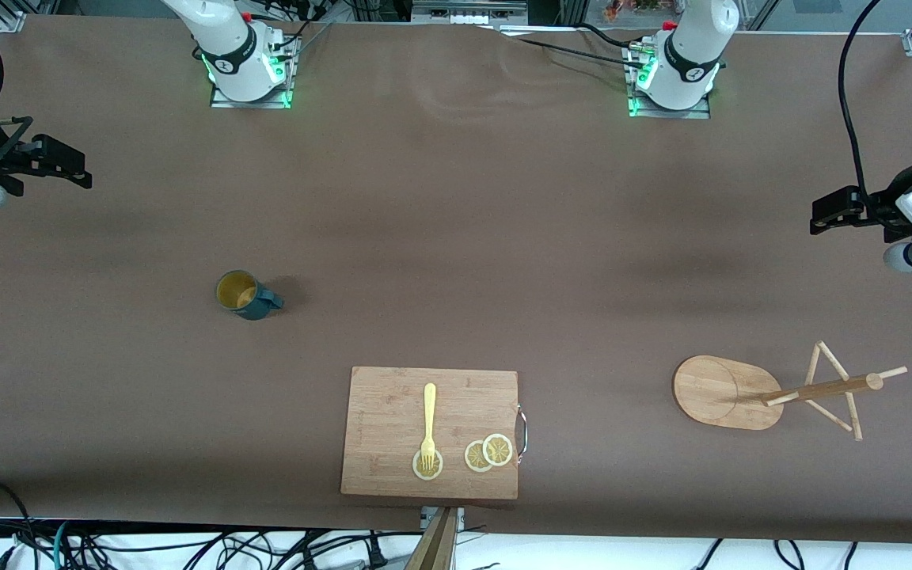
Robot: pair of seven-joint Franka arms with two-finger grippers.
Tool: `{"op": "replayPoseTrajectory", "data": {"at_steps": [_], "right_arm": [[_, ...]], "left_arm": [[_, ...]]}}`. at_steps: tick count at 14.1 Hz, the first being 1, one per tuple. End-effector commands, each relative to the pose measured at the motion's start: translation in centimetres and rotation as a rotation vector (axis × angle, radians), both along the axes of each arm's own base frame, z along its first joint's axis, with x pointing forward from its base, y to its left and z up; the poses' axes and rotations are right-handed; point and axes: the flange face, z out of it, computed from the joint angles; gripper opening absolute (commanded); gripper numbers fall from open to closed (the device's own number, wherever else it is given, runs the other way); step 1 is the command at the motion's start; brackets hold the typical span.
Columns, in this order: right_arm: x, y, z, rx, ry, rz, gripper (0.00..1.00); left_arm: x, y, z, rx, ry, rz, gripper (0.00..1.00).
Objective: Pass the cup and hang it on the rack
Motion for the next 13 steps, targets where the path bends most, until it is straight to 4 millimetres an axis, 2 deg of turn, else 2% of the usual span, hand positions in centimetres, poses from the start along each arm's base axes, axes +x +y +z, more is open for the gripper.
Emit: {"op": "replayPoseTrajectory", "data": {"at_steps": [1, 13], "right_arm": [[-0.23, -0.18, 0.33, 0.017, 0.001, -0.016, 1.0], [0.17, -0.13, -0.07, 0.015, -0.004, -0.013, 1.0]], "left_arm": [[0.41, -0.16, 0.53, -0.022, -0.015, 0.007, 1.0], [0.41, -0.22, 0.47, -0.02, -0.013, 0.005, 1.0]]}}
